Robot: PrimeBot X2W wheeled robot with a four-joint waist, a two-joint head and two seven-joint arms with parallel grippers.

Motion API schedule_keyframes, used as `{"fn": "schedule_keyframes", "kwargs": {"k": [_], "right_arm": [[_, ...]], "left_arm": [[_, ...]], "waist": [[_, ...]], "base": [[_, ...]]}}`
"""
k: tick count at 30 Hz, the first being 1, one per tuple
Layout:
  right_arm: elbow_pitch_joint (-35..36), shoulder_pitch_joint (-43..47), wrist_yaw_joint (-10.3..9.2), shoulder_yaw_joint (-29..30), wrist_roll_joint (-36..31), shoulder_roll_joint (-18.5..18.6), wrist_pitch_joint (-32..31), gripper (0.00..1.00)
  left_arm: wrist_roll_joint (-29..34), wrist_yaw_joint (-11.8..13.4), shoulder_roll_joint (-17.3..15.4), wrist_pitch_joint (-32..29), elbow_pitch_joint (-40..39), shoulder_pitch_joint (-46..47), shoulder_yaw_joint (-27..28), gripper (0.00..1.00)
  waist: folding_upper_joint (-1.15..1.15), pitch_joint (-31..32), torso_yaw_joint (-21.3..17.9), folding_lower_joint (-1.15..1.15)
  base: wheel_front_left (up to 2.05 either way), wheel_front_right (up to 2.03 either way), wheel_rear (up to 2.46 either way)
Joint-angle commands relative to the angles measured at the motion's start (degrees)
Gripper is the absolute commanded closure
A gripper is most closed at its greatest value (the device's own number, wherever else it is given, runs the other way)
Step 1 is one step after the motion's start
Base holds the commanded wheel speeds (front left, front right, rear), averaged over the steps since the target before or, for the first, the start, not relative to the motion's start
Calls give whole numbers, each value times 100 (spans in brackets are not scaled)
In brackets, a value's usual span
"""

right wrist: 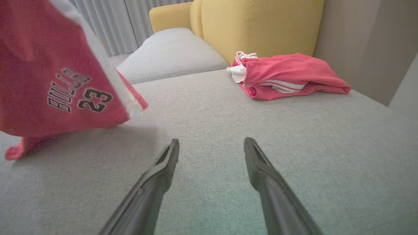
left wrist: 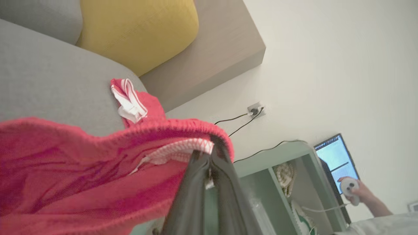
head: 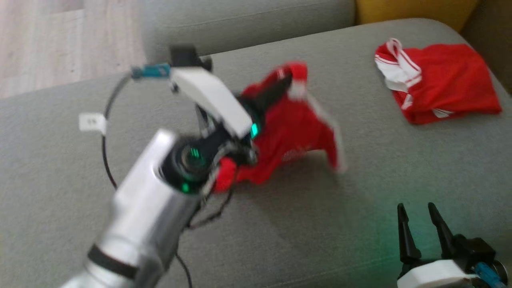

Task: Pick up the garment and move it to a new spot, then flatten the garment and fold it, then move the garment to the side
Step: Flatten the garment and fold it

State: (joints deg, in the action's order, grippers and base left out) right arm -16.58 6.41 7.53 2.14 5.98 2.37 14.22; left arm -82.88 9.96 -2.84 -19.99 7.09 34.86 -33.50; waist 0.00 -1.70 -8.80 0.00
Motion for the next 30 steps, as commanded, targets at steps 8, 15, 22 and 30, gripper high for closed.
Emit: {"fn": "schedule_keyframes", "kwargs": {"k": [8,15,22,30], "right_arm": [[97,-312,-4,-168,95,51,78,0],[107,-186,-4,-30,124,51,78,0],[154,-166,-4,32,85,51,78,0],[200,-212,-4,56,-12,51,78,0]], "left_arm": [[-758,13,-5,538,412,1259,336,100],[-1088,-353,-410,49,253,286,186,100],[-1152,-461,-1125,136,215,-947,329,100],[-747,-607,-1219,881,831,-1607,359,35]], "waist": [[0,-41,-438,0],[0,-90,-386,0],[0,-166,-47,0],[0,-237,468,0]], "base": [[0,0,0],[0,0,0],[0,0,0],[0,0,0]]}}
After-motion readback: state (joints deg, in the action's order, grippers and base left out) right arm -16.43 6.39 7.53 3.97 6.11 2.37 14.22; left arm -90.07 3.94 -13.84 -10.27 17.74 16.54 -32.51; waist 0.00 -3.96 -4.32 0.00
